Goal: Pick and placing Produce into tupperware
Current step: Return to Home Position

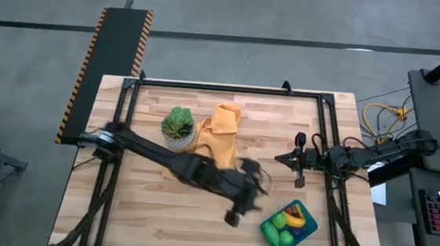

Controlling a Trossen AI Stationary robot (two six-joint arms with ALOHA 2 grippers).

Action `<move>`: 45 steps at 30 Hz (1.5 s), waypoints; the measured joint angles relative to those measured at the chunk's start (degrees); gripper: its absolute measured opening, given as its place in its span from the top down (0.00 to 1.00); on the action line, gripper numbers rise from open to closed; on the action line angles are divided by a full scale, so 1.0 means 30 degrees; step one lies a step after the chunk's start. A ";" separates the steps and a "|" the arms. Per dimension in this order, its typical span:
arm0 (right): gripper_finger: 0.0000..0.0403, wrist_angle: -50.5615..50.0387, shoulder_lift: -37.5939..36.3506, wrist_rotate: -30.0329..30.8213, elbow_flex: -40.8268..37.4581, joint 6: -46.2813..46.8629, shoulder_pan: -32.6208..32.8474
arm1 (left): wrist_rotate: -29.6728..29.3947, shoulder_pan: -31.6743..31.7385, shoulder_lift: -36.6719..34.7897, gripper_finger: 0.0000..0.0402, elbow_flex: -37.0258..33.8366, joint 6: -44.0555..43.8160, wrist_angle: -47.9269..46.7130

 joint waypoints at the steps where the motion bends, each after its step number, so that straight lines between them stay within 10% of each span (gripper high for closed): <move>1: 0.98 0.0010 0.0021 -0.0002 0.0090 0.0000 0.0000 | -0.0772 -0.0014 -0.0848 0.53 -0.0739 0.0081 0.0019; 13: 0.98 0.0044 0.0001 -0.0178 0.0257 -0.0373 0.0000 | -0.5749 -0.1118 -1.2810 0.88 -1.0103 0.0222 0.1594; 23: 0.98 0.2418 0.0305 -0.6035 0.0716 -0.0695 0.0066 | -1.2185 -0.4366 -2.0819 0.99 -1.7861 0.0583 0.4815; 30: 0.98 0.2944 0.1973 -0.5059 0.1852 -0.2594 -0.0283 | -1.4107 -0.5034 -2.3345 1.00 -2.2817 0.0564 0.7999; 39: 0.98 -0.9009 0.0451 -0.5158 0.8309 -0.3673 -0.2573 | -1.5099 -0.5034 -2.4217 1.00 -2.5933 0.0584 1.0379; 45: 0.98 -0.9085 -0.1952 -0.5124 0.6513 -0.4304 -0.3611 | -1.5677 -0.5027 -2.4237 1.00 -2.6621 0.0584 1.0360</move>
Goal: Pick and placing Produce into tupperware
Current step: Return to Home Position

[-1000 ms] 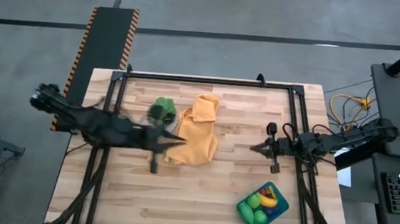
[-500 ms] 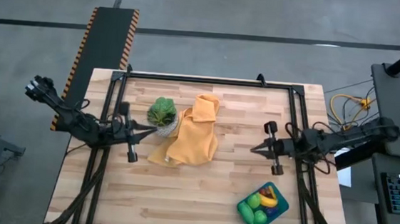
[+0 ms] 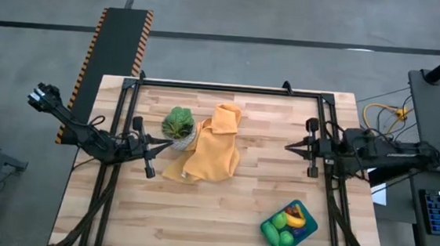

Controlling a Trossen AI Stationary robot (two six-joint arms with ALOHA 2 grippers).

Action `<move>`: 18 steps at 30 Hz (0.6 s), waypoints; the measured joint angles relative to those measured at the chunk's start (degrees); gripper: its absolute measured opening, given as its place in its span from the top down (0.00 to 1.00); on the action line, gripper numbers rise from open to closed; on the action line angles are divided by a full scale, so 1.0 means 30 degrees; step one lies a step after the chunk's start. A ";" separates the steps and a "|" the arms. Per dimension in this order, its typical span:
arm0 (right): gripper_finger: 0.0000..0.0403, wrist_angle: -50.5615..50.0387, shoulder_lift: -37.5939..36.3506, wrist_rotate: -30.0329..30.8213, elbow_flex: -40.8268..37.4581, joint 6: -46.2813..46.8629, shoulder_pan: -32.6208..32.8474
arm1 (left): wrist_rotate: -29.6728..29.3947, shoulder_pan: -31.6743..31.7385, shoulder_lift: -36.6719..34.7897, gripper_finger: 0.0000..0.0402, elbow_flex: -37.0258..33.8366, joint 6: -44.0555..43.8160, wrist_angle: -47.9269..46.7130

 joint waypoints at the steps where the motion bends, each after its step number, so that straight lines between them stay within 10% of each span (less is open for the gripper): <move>1: 0.98 0.0449 -0.0537 0.0026 -0.0628 0.0242 -0.0364 | -0.0039 0.0000 0.0016 1.00 -0.0016 0.0000 -0.0045; 18: 0.98 0.6279 -0.3125 -0.4151 -0.7184 0.4366 -0.5226 | -0.0074 0.0044 0.0403 1.00 -0.0007 0.0477 0.0000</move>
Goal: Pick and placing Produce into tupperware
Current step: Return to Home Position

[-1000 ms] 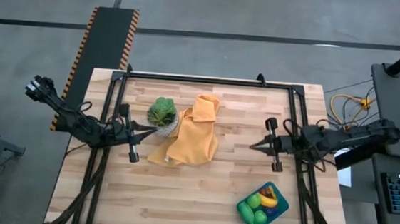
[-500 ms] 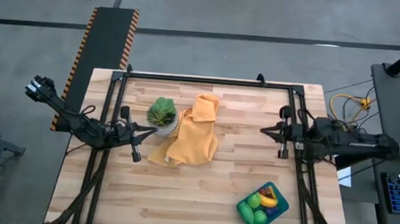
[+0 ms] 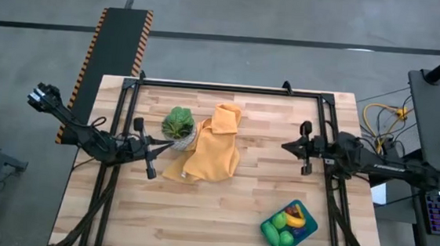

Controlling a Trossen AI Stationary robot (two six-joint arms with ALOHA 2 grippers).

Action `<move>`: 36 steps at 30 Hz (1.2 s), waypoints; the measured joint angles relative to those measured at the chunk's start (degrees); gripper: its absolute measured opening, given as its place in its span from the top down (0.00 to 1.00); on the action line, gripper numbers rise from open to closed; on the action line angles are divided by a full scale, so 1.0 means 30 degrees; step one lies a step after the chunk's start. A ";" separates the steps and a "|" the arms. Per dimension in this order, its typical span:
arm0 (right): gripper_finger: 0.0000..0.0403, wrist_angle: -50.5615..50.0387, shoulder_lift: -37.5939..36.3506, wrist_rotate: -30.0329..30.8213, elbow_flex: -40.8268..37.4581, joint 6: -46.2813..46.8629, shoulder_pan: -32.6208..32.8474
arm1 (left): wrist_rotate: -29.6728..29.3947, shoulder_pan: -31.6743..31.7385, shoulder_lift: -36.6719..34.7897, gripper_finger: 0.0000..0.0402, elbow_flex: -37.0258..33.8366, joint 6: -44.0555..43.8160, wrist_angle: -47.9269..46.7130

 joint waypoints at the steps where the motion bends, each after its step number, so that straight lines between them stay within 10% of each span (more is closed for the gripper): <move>1: 0.98 0.0081 -0.0015 -0.0017 -0.0232 0.0110 0.0000 | 0.0003 0.0015 -0.0031 1.00 0.0000 0.0003 -0.0014; 21: 0.98 0.0828 -0.0481 -0.1874 -0.1388 0.0606 0.1007 | -0.0566 0.0093 -0.0297 1.00 -0.0615 -0.0301 0.0011; 36: 0.98 -0.0554 -0.2560 0.4277 -0.1366 -0.1818 0.7135 | -0.0710 0.0087 -0.1946 1.00 -0.2276 -0.1746 -0.0002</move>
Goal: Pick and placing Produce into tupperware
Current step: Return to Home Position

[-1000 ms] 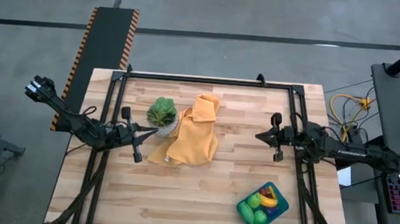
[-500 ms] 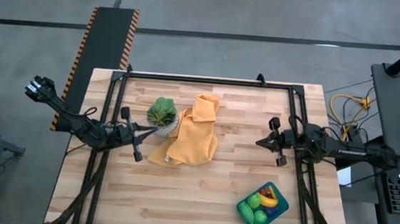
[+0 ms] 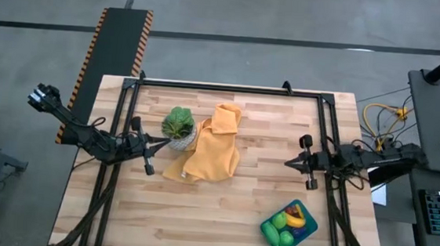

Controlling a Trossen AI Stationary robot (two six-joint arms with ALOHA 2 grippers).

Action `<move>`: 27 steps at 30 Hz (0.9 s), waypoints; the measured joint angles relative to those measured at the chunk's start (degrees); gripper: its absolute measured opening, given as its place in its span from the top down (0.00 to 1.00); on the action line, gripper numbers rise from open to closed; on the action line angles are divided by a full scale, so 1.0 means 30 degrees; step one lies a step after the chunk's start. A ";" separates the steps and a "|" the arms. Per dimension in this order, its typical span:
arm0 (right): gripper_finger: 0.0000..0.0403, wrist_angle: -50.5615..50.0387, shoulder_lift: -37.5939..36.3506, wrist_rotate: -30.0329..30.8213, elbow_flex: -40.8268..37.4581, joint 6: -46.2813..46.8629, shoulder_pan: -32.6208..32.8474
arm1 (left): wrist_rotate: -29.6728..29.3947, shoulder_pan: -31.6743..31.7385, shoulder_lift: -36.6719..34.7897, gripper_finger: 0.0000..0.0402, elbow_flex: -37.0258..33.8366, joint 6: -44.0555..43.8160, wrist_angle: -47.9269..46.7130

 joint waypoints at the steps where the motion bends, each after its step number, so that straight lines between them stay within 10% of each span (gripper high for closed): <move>1: 0.98 -0.0797 -0.0290 -0.0001 0.0001 0.0167 0.0047 | 0.0013 0.0000 -0.0126 1.00 -0.0157 -0.0156 -0.0016; 16: 0.98 -0.1315 -0.0820 0.0000 -0.0022 0.2209 -0.0003 | 0.5589 0.0448 -0.1955 1.00 -0.3101 -0.0095 0.4061; 27: 0.98 -0.1130 -0.0733 0.0006 -0.0018 0.2274 -0.0005 | 1.4745 0.7718 -0.2260 1.00 -0.3834 -0.0260 0.5145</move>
